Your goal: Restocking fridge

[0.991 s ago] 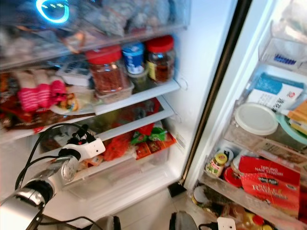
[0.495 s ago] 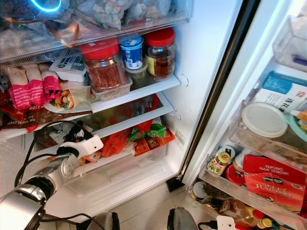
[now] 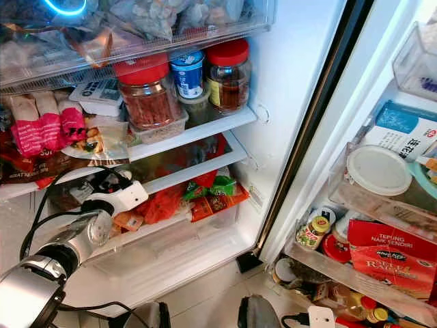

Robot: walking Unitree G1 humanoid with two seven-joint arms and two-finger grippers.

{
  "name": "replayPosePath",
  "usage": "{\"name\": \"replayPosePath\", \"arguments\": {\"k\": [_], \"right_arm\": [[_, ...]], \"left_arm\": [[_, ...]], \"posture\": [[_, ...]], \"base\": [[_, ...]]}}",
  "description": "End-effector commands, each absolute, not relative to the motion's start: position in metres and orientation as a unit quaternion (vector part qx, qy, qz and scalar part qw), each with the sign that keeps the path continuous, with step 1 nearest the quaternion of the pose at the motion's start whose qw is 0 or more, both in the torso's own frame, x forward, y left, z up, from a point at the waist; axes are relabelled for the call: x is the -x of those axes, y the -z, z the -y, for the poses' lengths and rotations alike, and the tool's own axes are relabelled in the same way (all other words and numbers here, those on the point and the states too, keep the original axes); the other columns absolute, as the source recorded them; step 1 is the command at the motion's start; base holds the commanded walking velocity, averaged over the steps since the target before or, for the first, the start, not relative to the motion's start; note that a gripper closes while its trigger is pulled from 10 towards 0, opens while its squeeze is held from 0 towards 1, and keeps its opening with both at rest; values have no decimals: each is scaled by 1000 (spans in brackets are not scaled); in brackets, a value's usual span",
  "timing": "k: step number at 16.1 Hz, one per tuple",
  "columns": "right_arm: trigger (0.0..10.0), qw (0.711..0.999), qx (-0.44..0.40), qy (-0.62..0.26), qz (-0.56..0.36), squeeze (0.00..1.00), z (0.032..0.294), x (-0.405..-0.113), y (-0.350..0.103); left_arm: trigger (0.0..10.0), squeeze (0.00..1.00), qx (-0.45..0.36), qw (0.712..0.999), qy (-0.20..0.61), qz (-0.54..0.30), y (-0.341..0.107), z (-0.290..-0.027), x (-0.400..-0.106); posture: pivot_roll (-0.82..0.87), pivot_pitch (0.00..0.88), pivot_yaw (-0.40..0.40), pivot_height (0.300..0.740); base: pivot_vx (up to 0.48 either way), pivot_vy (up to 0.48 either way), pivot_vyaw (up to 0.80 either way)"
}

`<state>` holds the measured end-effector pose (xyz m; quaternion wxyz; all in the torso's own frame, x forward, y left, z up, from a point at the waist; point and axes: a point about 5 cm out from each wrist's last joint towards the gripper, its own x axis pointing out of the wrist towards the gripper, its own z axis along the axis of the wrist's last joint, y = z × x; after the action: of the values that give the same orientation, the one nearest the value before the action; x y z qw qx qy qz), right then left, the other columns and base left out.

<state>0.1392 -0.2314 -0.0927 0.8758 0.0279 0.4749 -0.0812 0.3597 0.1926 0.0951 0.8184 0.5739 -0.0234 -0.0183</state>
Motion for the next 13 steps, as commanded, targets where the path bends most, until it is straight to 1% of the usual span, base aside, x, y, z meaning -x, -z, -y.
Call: {"name": "replayPosePath", "arguments": {"k": [1, 3, 4, 5, 6, 8, 9, 10, 11, 13], "right_arm": [[10000, 873, -29, 84, -480, 0, 232, -136, 94], [10000, 873, -30, 82, -479, 0, 232, -137, 94], [10000, 873, -30, 82, -479, 0, 231, -137, 94], [10000, 874, -31, 82, -479, 0, 231, -138, 93], [10000, 874, -31, 82, -478, 0, 231, -138, 93], [10000, 874, -31, 81, -479, 0, 231, -138, 93], [10000, 873, -30, 80, -479, 0, 231, -138, 93], [10000, 873, -29, 81, -479, 0, 232, -139, 93], [10000, 873, -29, 81, -479, 0, 232, -139, 93], [10000, 874, -28, 81, -478, 0, 232, -138, 93]], "left_arm": [[10000, 1000, -567, 823, 20, 23, -99, -196, -362], [10000, 1000, -559, 829, 30, 14, -96, -195, -360], [10000, 0, -525, 851, 37, -2, -93, -195, -359], [10000, 0, -489, 871, 41, -13, -91, -196, -357], [10000, 0, -477, 878, 42, -17, -90, -197, -356], [10000, 0, -421, 905, 62, -26, -87, -195, -354], [10000, 0, -351, 931, 96, -33, -83, -190, -350], [10000, 0, -304, 945, 116, -40, -79, -188, -347], [10000, 0, -287, 950, 120, -41, -78, -187, -345], [10000, 0, -206, 971, 112, -36, -74, -192, -338]], "posture": [[-19, 118, -19, 643], [-18, 112, -16, 643], [-14, 111, -14, 643], [-13, 111, -14, 643], [-13, 111, -14, 643], [-5, 104, -14, 643], [-3, 100, -12, 643], [0, 100, -11, 643], [0, 97, -10, 643], [3, 88, -6, 643]], "base": [[0, 0, 0], [0, 0, 0], [0, 0, 0], [0, 0, 0], [0, 0, 0], [0, 0, 0], [0, 0, 0], [0, 0, 0], [0, 0, 0], [0, 0, 0]]}}
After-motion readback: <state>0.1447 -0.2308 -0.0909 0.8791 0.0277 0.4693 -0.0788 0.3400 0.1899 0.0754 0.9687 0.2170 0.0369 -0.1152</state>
